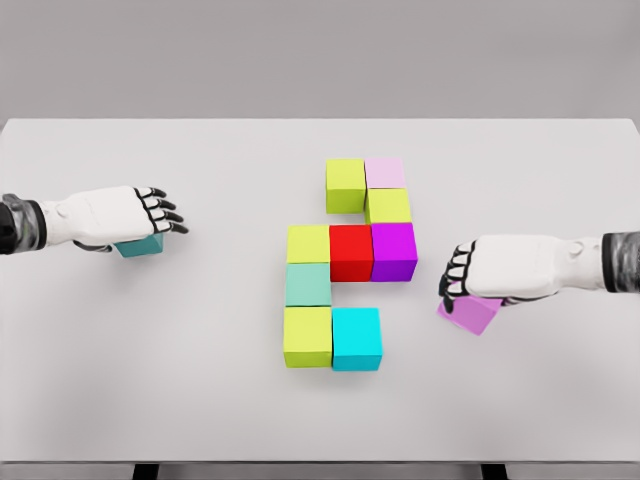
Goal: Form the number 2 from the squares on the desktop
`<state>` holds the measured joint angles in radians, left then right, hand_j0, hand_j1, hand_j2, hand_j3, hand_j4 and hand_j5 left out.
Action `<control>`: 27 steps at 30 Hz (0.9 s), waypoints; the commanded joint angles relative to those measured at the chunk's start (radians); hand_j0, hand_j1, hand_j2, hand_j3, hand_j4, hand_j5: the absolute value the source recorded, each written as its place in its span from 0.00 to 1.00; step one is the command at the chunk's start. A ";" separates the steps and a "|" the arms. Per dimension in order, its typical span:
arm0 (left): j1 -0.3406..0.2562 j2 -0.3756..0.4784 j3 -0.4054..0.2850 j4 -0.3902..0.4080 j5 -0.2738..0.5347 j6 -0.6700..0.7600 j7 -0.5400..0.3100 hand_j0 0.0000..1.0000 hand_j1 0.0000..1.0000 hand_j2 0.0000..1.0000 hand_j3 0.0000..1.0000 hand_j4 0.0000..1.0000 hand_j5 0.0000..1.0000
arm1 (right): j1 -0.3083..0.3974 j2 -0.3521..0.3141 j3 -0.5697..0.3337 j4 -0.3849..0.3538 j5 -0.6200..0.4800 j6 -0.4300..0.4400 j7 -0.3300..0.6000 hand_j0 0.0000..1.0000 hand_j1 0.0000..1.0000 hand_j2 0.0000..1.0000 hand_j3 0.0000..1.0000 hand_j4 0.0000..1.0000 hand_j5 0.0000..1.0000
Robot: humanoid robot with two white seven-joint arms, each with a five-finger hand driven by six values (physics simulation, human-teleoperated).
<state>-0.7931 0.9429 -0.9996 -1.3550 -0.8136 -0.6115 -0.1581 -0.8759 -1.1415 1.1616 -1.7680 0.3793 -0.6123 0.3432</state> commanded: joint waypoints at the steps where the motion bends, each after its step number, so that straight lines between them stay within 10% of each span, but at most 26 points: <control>1: 0.000 0.001 -0.001 0.000 -0.013 0.001 0.000 0.86 0.86 0.86 0.86 0.86 0.86 | 0.000 0.016 0.013 -0.001 -0.010 0.001 0.000 0.60 0.60 0.60 0.60 0.60 0.60; 12: -0.003 0.002 0.001 0.002 -0.027 0.001 0.000 0.68 0.68 0.68 0.68 0.68 0.68 | 0.000 0.051 0.066 -0.001 -0.014 0.001 0.000 0.60 0.60 0.60 0.60 0.60 0.60; 15: -0.008 0.001 0.003 0.004 -0.027 0.001 0.000 0.68 0.68 0.68 0.68 0.68 0.68 | 0.000 0.046 0.064 0.001 -0.014 0.001 0.000 0.77 0.77 0.77 0.77 0.77 0.77; 16: -0.014 0.001 0.003 0.004 -0.029 0.001 0.000 0.69 0.69 0.69 0.69 0.69 0.69 | 0.000 0.045 0.064 0.001 -0.014 0.001 -0.003 0.98 0.98 0.98 0.98 0.98 0.98; 27: -0.084 -0.093 0.004 0.085 -0.029 0.001 -0.021 0.70 0.70 0.70 0.70 0.70 0.70 | -0.020 -0.006 0.056 0.001 -0.043 0.001 -0.004 1.00 1.00 1.00 1.00 1.00 1.00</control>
<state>-0.8820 0.8728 -0.9972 -1.2885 -0.8462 -0.6119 -0.1746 -0.9017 -1.1271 1.2205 -1.7669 0.3573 -0.6122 0.3405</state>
